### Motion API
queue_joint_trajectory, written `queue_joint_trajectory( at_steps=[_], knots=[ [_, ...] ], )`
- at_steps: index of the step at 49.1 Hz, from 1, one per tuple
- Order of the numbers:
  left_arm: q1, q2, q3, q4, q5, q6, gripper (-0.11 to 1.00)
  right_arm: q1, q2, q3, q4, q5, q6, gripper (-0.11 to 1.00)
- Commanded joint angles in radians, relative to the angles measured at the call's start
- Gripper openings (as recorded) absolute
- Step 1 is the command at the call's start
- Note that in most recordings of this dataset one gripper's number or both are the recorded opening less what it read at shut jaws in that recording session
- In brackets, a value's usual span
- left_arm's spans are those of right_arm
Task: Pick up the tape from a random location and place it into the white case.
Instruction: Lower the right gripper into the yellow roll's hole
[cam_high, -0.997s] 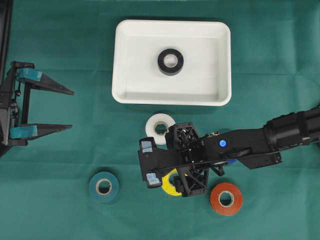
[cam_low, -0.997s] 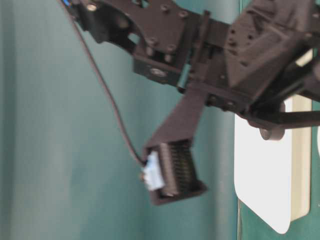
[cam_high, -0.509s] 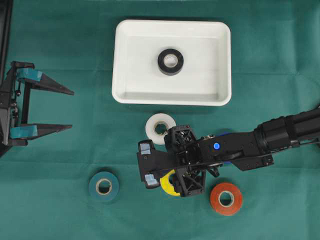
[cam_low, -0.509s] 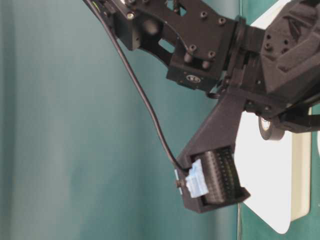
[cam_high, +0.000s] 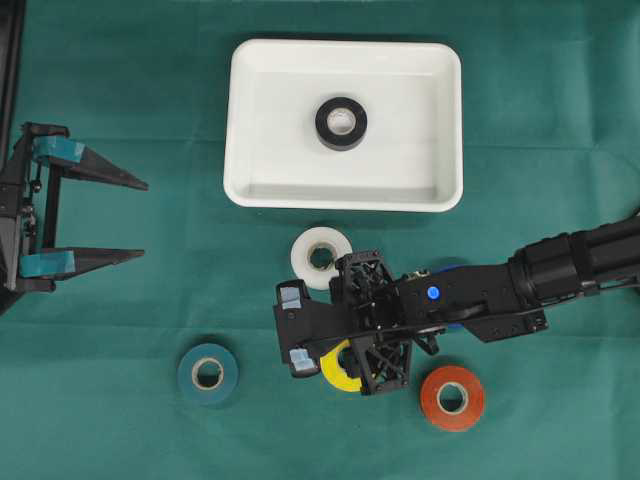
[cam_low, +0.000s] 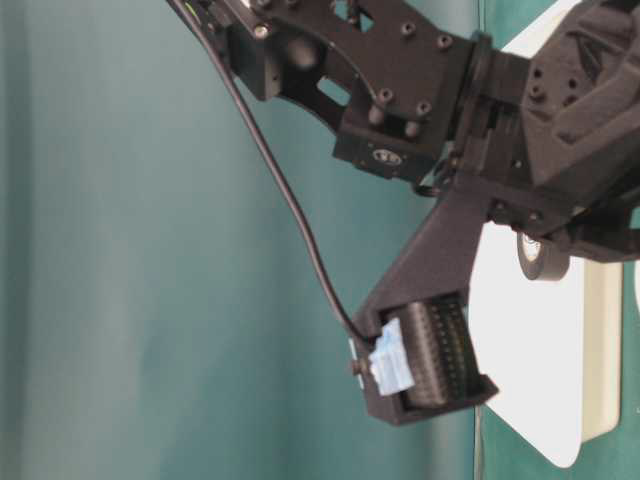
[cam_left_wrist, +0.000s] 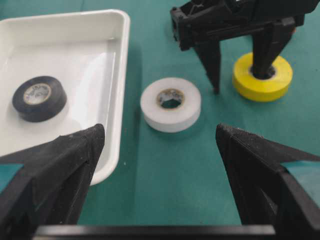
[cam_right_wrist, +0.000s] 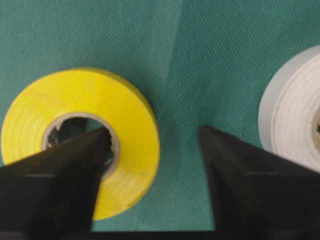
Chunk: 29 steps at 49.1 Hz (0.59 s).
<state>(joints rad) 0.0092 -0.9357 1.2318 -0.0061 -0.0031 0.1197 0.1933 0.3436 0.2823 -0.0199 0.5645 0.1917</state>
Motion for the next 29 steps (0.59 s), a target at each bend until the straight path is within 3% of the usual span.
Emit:
queue_joint_trajectory(
  at_steps=[1, 8, 29],
  knots=[
    [-0.002, 0.008, -0.012, -0.003, -0.005, 0.000, 0.97, 0.000, -0.017, -0.008, -0.002, -0.003, 0.002, 0.54],
    [-0.002, 0.008, -0.012, -0.002, -0.003, 0.000, 0.97, 0.000, -0.017, -0.008, -0.002, 0.008, 0.002, 0.30],
    [-0.002, 0.008, -0.012, -0.003, 0.005, 0.000, 0.97, 0.000, -0.035, -0.017, 0.003, 0.034, 0.002, 0.30]
  ],
)
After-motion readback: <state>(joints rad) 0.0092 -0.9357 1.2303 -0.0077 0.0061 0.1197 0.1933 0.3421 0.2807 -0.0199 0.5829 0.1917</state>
